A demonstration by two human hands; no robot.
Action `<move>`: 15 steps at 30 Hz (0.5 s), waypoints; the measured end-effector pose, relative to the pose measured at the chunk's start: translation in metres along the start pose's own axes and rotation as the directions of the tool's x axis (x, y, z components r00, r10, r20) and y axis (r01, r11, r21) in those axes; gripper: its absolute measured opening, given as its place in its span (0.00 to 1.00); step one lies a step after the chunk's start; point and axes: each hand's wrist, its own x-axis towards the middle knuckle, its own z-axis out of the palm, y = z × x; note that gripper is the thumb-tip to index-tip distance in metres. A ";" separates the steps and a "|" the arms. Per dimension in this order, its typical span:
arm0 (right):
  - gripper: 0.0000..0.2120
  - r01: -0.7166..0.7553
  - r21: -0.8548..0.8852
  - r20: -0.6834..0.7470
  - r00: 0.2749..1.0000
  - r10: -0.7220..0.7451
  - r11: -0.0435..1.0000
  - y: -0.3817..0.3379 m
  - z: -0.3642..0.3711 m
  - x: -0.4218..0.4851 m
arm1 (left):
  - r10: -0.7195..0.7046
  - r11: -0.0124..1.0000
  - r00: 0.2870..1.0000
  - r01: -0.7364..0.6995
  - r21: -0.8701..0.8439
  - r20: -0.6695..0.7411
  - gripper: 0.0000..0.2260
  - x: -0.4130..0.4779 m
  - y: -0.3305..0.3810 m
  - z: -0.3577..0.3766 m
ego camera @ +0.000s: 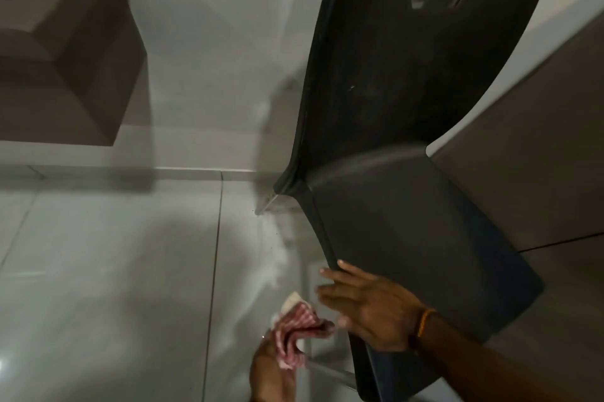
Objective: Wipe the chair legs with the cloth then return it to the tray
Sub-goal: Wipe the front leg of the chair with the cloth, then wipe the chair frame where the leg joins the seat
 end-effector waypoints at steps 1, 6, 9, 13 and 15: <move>0.23 -0.007 -0.004 0.002 1.000 0.007 1.000 0.011 -0.010 0.011 | -0.008 0.991 0.997 0.019 -0.135 0.080 0.13 0.005 0.025 -0.014; 0.23 -0.019 -0.069 -0.063 0.998 0.015 0.997 0.075 -0.046 0.074 | -0.094 0.879 0.899 -0.127 -0.460 -0.427 0.22 0.032 0.065 -0.034; 0.24 0.055 -0.096 0.051 0.997 -0.051 0.994 0.099 -0.045 0.105 | -0.095 0.861 0.891 -0.150 -0.486 -0.444 0.24 0.068 0.101 -0.051; 0.22 0.132 -0.116 -0.009 0.991 -0.134 0.984 0.111 -0.026 0.121 | 0.054 0.886 0.891 -0.251 -0.390 -0.450 0.19 0.111 0.140 -0.062; 0.22 0.153 -0.093 -0.073 0.984 -0.160 0.984 0.117 -0.021 0.121 | 0.066 0.867 0.864 -0.297 -0.399 -0.499 0.19 0.134 0.152 -0.071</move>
